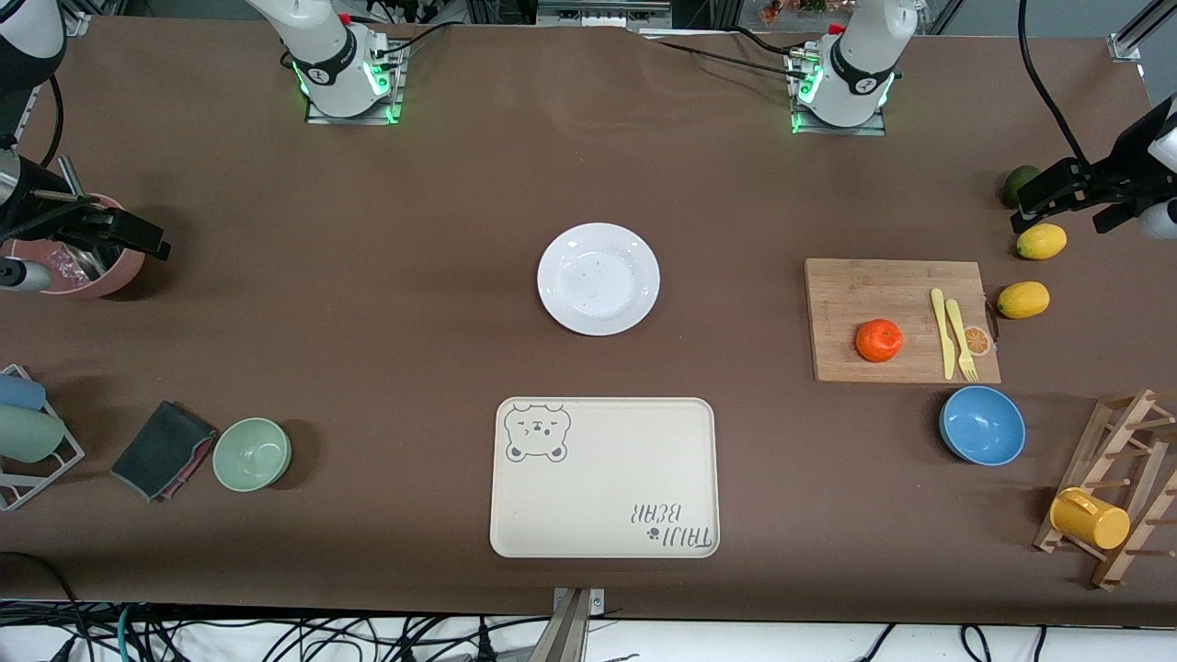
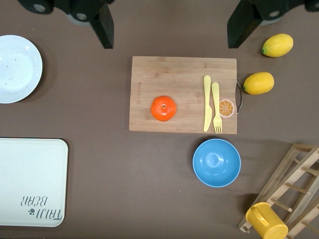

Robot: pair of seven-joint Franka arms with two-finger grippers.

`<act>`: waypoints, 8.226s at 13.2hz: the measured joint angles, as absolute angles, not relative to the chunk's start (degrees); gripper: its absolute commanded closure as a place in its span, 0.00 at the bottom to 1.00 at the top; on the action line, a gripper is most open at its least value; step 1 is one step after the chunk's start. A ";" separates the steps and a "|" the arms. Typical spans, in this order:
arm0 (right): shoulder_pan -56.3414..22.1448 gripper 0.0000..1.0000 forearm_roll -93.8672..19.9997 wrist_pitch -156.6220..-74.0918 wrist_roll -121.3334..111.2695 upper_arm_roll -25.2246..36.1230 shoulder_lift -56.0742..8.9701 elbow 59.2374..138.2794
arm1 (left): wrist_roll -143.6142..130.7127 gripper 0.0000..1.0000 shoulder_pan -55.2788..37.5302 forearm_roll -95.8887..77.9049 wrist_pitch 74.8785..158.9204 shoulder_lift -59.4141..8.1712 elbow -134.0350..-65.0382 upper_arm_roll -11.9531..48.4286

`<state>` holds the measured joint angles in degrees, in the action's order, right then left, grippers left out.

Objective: Place orange and plate with both arms

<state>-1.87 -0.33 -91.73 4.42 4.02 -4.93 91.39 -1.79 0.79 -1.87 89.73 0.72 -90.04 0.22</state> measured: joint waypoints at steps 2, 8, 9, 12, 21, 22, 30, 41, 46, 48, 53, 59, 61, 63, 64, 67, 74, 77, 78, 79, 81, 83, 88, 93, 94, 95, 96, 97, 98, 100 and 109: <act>-1.87 0.00 -0.33 -91.73 4.42 4.02 -4.93 91.39 | -1.79 0.00 0.79 -1.87 89.71 0.72 -90.04 0.22; -1.87 0.00 -0.34 -91.73 4.42 4.02 -4.93 91.39 | -1.79 0.00 0.79 -1.87 89.67 0.72 -90.04 0.22; -1.87 0.00 -0.34 -91.73 4.42 4.02 -4.93 91.39 | -1.79 0.00 0.79 -1.87 89.67 0.72 -90.04 0.22; -1.87 0.00 -0.34 -91.73 4.42 4.02 -4.93 91.39 | -1.79 0.00 0.79 -1.87 89.67 0.72 -90.04 0.22; -1.88 0.00 -0.35 -91.73 4.42 4.02 -4.93 91.39 | -1.79 0.00 2.57 -1.87 85.12 0.71 -90.04 -0.45; -1.88 0.00 -0.36 -91.73 4.42 4.02 -4.93 91.39 | -1.79 0.00 2.57 -1.87 85.10 0.71 -90.04 -0.41; -1.88 0.00 -0.36 -91.73 4.42 4.02 -4.93 91.39 | -1.79 0.00 2.50 -1.88 85.21 0.60 -90.04 -0.23; -1.89 0.00 -0.37 -91.73 4.42 4.02 -4.93 91.39 | -1.75 0.00 0.75 -1.88 85.26 -4.32 -89.95 0.73; -1.89 0.00 -0.37 -91.73 4.42 4.02 -4.93 91.39 | -1.76 0.00 1.38 -1.88 84.86 -6.47 -90.20 -0.01; -1.89 0.00 -0.37 -91.73 4.42 4.02 -4.93 91.39 | -1.78 0.00 1.45 -1.88 86.99 -8.19 -91.83 -0.08; -1.89 0.00 -0.38 -91.71 4.42 4.02 -4.93 91.39 | -1.78 0.00 1.39 -1.92 109.26 -11.26 -107.34 0.00; -1.90 0.00 -0.38 -91.71 4.42 4.02 -4.93 91.39 | -1.86 0.00 1.18 -2.02 128.07 -17.38 -115.56 0.14; -1.90 0.00 -0.38 -91.71 4.42 4.02 -4.93 91.39 | -1.93 0.00 0.75 -2.33 130.72 -19.92 -115.61 0.26; -1.90 0.00 -0.38 -91.71 4.42 4.02 -4.93 91.39 | -1.95 0.00 0.46 -4.10 132.74 -21.69 -115.97 0.44; -1.90 0.00 -0.38 -91.71 4.42 4.02 -4.93 91.39 | -1.95 0.00 0.43 -4.40 134.36 -22.39 -116.39 0.45; -1.90 0.00 -0.38 -91.71 4.42 4.02 -4.93 91.39 | -1.94 0.00 0.43 -4.40 135.97 -23.38 -117.67 0.43; -1.90 0.00 -0.38 -91.71 4.42 4.02 -4.93 91.39 | -1.94 0.85 0.46 -4.40 140.00 -24.98 -120.79 0.34; -1.91 0.00 -0.38 -91.70 4.42 4.02 -4.93 91.39 | -1.93 1.00 0.46 -4.41 140.14 -24.90 -120.83 0.33; -1.90 0.00 -0.38 -91.70 4.42 4.02 -4.93 91.39 | -1.93 1.00 0.46 -4.41 140.35 -24.82 -120.75 0.33; -1.91 0.00 -0.38 -91.70 4.42 4.02 -4.93 91.39 | -1.93 1.00 0.47 -4.41 140.52 -24.46 -120.49 0.41; -1.92 0.00 -0.38 -91.70 4.42 4.02 -4.93 91.39 | -2.26 1.00 0.59 -4.61 140.40 -22.16 -119.92 2.54; -1.92 0.00 -0.38 -91.70 4.42 4.02 -4.93 91.39 | -5.80 1.00 0.43 -4.66 139.90 -18.66 -119.72 6.97; -1.93 0.00 -0.39 -91.69 4.42 4.02 -4.93 91.39 | -18.93 1.00 -4.25 -4.67 139.14 -14.15 -119.47 16.92; -1.93 0.00 -0.39 -91.67 4.42 4.01 -4.93 91.39 | -32.43 1.00 -17.03 -4.62 139.18 -15.18 -115.90 18.43; -1.93 0.00 -0.39 -91.66 4.42 4.01 -4.93 91.39 | -34.04 1.00 -18.80 -4.61 139.18 -16.33 -115.07 18.38; -1.93 0.00 -0.39 -91.65 4.42 4.01 -4.93 91.39 | -35.45 1.00 -20.07 -4.60 139.20 -17.79 -114.00 18.29; -1.93 0.00 -0.39 -91.65 4.42 4.01 -4.93 91.39 | -36.66 1.00 -21.11 -4.60 139.23 -19.61 -112.61 18.18; -1.94 0.00 -0.39 -91.65 4.42 4.01 -4.93 91.39 | -37.80 1.00 -22.02 -4.60 139.26 -21.60 -111.05 17.93; -1.93 0.00 -0.39 -91.64 4.42 4.01 -4.93 91.39 | -38.63 1.00 -23.17 -4.60 139.29 -23.67 -109.37 17.28; -1.94 0.00 -0.39 -91.62 4.42 4.01 -4.93 91.39 | -40.13 1.00 -27.26 -4.59 139.35 -27.84 -105.85 13.97; -1.94 0.00 -0.39 -91.60 4.37 4.01 -4.93 91.39 | -51.51 0.02 -34.64 -4.59 139.60 -35.91 -102.07 11.51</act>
